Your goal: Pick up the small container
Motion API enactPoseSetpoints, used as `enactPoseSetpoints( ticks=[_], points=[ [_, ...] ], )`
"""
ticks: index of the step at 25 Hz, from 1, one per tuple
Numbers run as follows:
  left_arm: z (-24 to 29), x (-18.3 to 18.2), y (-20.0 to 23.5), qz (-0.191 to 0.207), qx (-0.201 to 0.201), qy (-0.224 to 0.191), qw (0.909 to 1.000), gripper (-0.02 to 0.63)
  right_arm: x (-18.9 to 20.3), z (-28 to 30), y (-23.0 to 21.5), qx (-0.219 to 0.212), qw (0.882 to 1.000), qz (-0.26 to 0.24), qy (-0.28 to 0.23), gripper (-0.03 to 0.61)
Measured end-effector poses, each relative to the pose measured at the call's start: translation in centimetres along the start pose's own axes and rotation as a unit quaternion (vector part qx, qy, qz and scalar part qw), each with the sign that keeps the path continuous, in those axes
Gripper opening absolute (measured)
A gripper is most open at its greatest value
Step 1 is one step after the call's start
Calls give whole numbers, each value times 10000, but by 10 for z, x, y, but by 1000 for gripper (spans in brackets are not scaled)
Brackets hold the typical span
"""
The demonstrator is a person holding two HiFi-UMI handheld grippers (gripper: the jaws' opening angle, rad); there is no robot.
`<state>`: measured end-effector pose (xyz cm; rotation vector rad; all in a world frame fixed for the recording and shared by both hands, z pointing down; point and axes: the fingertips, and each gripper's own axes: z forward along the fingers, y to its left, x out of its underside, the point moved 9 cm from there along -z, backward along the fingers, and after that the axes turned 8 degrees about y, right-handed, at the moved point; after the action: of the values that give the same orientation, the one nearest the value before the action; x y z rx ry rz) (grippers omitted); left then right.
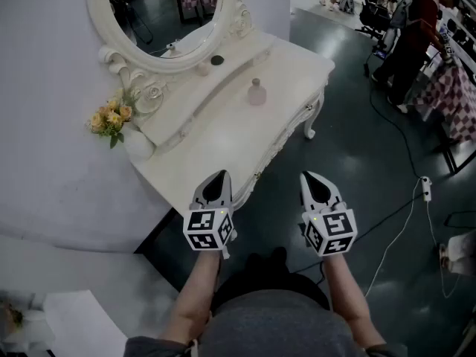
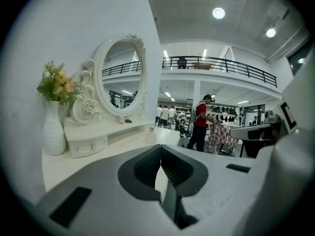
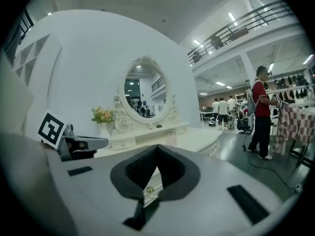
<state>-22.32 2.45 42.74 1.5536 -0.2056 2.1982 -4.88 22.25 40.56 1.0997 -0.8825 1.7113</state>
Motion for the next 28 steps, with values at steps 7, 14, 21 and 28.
enactPoseSetpoints(
  ticks=[7, 14, 21, 28],
  points=[
    [8, -5, -9, 4, -86, -31, 10000, 6, -1, 1, -12, -211, 9998, 22, -41, 3],
    [16, -12, -22, 49, -193, -87, 9998, 6, -4, 5, -28, -330, 9993, 16, -156, 5],
    [19, -16, -32, 97, -292, -108, 9995, 8, -8, 11, -40, -544, 9985, 12, -110, 58],
    [24, -17, -34, 102, -371, -35, 9993, 7, -10, 21, -46, -705, 9974, 135, -107, 132]
  ],
)
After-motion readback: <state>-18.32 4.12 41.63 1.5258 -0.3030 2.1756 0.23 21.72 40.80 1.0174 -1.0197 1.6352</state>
